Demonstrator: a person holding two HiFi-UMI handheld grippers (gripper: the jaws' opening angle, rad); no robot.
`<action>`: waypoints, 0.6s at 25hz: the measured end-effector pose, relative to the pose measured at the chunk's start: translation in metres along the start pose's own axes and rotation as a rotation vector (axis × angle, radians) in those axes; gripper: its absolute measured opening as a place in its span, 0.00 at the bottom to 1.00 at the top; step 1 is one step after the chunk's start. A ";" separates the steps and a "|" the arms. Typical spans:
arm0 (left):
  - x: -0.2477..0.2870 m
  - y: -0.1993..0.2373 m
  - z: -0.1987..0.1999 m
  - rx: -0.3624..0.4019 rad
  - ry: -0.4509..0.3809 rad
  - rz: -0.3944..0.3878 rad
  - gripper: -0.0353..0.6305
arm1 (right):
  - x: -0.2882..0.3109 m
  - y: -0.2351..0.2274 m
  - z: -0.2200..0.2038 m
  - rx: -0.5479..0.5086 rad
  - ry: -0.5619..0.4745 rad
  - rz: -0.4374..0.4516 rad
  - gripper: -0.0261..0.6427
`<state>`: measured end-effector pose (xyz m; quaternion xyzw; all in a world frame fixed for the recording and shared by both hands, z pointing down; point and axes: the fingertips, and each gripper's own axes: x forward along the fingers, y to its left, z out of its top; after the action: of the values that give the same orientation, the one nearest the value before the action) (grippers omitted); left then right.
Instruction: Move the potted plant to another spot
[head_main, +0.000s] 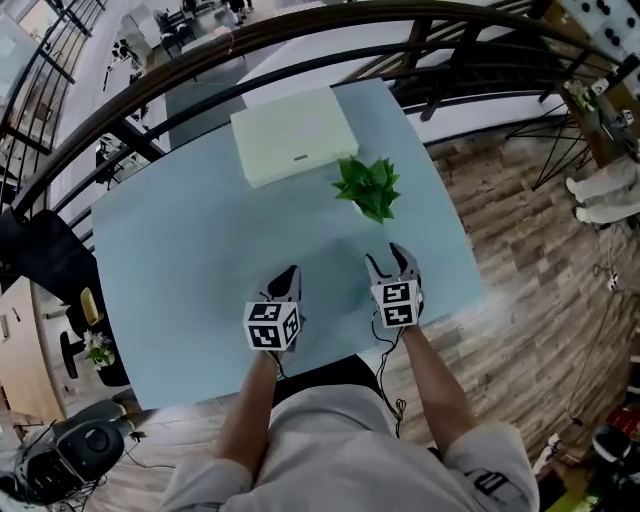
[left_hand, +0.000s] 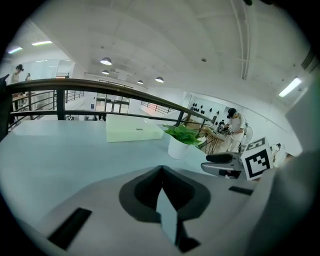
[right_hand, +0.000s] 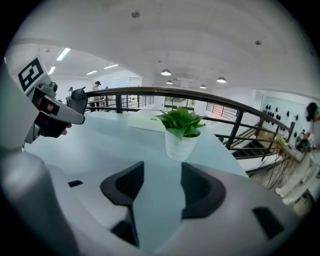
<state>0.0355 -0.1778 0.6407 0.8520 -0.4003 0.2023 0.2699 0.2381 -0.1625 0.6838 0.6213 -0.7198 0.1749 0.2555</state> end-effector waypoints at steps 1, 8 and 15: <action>-0.009 0.001 -0.003 -0.011 -0.007 0.007 0.07 | -0.008 0.007 0.002 -0.020 -0.010 -0.001 0.34; -0.060 -0.005 -0.021 -0.080 -0.073 0.025 0.07 | -0.048 0.055 0.020 -0.158 -0.074 0.037 0.05; -0.098 -0.015 -0.042 -0.170 -0.138 0.033 0.07 | -0.078 0.082 0.009 -0.150 0.037 0.083 0.05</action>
<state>-0.0165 -0.0876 0.6136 0.8314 -0.4475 0.1128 0.3095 0.1639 -0.0911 0.6365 0.5667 -0.7511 0.1427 0.3072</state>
